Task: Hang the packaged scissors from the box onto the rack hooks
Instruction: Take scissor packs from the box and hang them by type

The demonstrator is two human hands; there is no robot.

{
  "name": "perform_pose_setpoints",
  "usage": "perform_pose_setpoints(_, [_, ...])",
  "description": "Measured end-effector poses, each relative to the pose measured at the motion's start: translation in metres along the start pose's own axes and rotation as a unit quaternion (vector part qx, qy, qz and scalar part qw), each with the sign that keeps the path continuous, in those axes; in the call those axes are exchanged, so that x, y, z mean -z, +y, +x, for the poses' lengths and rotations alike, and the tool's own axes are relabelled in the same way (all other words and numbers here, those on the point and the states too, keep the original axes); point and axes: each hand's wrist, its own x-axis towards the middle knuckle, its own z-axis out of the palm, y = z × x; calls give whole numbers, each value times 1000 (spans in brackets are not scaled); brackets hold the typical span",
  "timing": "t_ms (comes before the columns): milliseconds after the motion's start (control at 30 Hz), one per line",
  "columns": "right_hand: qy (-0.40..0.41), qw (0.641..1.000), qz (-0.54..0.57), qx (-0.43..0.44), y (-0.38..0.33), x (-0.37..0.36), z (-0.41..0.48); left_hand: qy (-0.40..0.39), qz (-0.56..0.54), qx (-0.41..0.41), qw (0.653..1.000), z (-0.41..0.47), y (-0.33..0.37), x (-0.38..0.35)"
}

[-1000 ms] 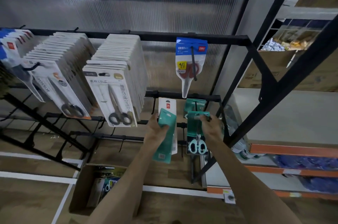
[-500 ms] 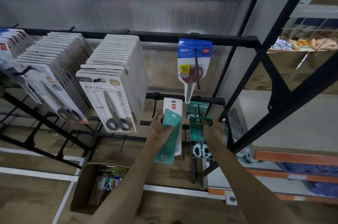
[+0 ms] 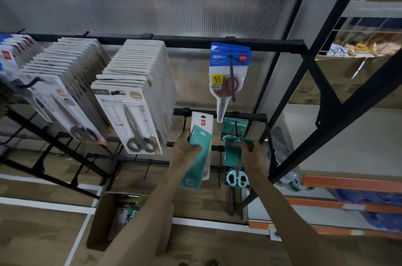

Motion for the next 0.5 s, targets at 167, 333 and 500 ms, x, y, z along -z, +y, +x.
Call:
perform_pose_setpoints(167, [14,1000,-8,18,-9,1,3,-2,23,-11,1000,-1,3,-2])
perform_pose_setpoints(333, [-3,998,-59,17,3,2,0,-3,41,-8,999,-4,-5,-4])
perform_pose_setpoints(500, [-2,1000,-22,1,-8,4,7,-1,29,-9,1000,-8,-9,-4])
